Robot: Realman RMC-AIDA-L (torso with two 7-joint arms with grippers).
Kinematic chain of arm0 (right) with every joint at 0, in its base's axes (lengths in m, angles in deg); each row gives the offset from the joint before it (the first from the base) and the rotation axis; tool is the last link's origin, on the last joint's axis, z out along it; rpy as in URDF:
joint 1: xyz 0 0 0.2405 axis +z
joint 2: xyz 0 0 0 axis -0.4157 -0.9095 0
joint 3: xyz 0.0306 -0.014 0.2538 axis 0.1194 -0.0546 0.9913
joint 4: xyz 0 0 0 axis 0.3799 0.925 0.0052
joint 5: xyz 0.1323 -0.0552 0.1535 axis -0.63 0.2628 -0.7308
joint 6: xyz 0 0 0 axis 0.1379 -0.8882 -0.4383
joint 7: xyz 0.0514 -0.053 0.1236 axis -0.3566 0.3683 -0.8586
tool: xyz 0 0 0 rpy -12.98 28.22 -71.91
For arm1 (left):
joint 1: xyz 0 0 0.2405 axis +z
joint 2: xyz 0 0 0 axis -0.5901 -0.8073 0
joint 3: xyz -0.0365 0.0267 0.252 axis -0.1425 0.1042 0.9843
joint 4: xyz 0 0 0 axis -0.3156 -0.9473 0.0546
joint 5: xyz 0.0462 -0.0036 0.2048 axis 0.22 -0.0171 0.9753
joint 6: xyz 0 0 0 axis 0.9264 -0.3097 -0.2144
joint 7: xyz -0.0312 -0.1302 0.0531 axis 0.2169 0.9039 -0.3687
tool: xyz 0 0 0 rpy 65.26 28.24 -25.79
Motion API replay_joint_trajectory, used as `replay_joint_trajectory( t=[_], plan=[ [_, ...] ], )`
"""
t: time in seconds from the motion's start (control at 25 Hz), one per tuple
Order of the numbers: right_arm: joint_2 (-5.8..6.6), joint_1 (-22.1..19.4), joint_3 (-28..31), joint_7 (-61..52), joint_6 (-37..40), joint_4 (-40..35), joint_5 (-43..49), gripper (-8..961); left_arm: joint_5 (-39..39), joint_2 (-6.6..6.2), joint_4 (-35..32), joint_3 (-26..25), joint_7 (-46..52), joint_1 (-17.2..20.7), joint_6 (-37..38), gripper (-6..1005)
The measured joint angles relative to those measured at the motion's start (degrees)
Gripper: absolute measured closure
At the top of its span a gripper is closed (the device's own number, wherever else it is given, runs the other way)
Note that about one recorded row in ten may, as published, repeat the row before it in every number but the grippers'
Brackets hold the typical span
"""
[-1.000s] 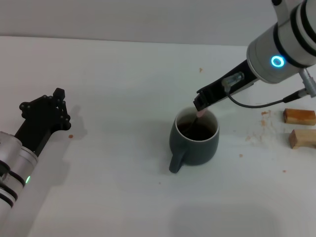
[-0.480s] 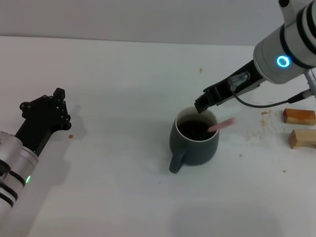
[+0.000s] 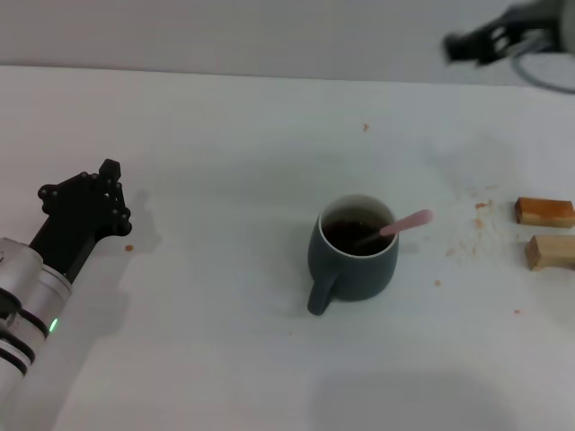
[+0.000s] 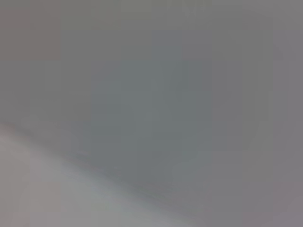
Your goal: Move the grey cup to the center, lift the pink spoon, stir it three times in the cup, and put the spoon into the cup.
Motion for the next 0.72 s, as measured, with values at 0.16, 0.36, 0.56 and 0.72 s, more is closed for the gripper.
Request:
replay_joint_trajectory(
  t=[0.16, 0.36, 0.56, 0.72],
  plan=[
    [-6.81, -15.2, -6.4, -0.2, -23.0, 1.9, 29.1, 299, 0.0, 0.06, -0.2, 0.0, 0.0, -0.2, 0.0, 1001],
    [-9.87, -30.9, -9.6, -12.0, -55.0, -3.4, 53.8, 299, 0.0, 0.05, 0.0, -0.3, 0.0, -0.2, -0.2, 1001],
    [-9.98, -35.1, -5.5, -16.0, -72.6, -12.7, 57.4, 299, 0.0, 0.12, 0.3, -1.0, -1.3, -0.2, -0.8, 1001],
    [-10.12, -37.6, -2.3, -11.1, -85.8, -19.9, 55.8, 299, -0.1, 0.14, 0.2, -1.8, -1.5, -0.1, -1.0, 1001]
  ],
)
